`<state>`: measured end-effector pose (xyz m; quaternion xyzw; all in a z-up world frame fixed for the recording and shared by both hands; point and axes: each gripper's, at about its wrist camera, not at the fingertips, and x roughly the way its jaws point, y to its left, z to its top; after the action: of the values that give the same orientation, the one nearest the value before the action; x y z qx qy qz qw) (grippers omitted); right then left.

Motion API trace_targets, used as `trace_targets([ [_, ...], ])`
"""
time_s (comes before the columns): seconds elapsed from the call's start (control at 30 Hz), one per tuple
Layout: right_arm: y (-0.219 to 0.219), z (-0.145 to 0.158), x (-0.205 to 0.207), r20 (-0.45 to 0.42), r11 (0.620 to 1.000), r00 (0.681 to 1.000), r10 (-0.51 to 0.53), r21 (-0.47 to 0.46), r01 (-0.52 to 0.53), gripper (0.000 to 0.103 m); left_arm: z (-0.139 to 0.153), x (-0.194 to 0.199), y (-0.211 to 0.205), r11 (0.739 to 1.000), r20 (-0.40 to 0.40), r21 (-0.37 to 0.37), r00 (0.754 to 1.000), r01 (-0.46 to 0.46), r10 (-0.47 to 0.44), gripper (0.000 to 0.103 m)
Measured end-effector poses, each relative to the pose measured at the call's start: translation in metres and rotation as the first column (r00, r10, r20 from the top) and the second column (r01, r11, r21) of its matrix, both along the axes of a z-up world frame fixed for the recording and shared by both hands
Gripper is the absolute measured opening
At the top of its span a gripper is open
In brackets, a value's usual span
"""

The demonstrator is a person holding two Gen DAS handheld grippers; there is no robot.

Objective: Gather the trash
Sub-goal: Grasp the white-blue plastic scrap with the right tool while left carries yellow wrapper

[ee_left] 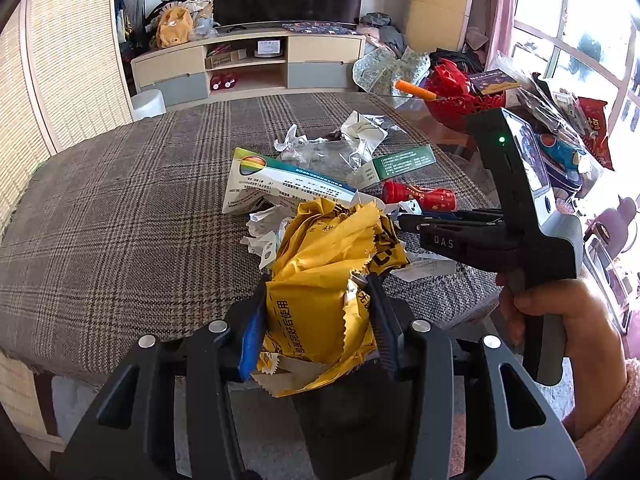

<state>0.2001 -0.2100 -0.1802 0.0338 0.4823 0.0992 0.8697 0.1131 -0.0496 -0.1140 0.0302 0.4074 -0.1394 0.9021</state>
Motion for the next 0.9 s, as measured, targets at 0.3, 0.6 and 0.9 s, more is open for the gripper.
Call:
trace_targets([
  [0.3, -0.017, 0.066, -0.051, 0.126, 1.000, 0.992, -0.014, 0.029, 0.010, 0.020, 0.026, -0.029, 0.004, 1.000, 0.049, -0.019, 0.999, -0.022, 0.023, 0.045],
  [0.6, -0.014, 0.097, -0.165, 0.169, 0.999, 0.985, 0.035, 0.033, -0.042, 0.020, 0.020, -0.092, -0.001, 0.999, 0.026, -0.044, 0.999, -0.022, 0.023, 0.048],
  [0.9, -0.004, 0.026, -0.206, 0.017, 0.999, 1.000, 0.021, 0.041, -0.021, 0.020, -0.056, -0.126, -0.011, 0.999, -0.141, -0.045, 0.990, 0.005, -0.011, 0.048],
])
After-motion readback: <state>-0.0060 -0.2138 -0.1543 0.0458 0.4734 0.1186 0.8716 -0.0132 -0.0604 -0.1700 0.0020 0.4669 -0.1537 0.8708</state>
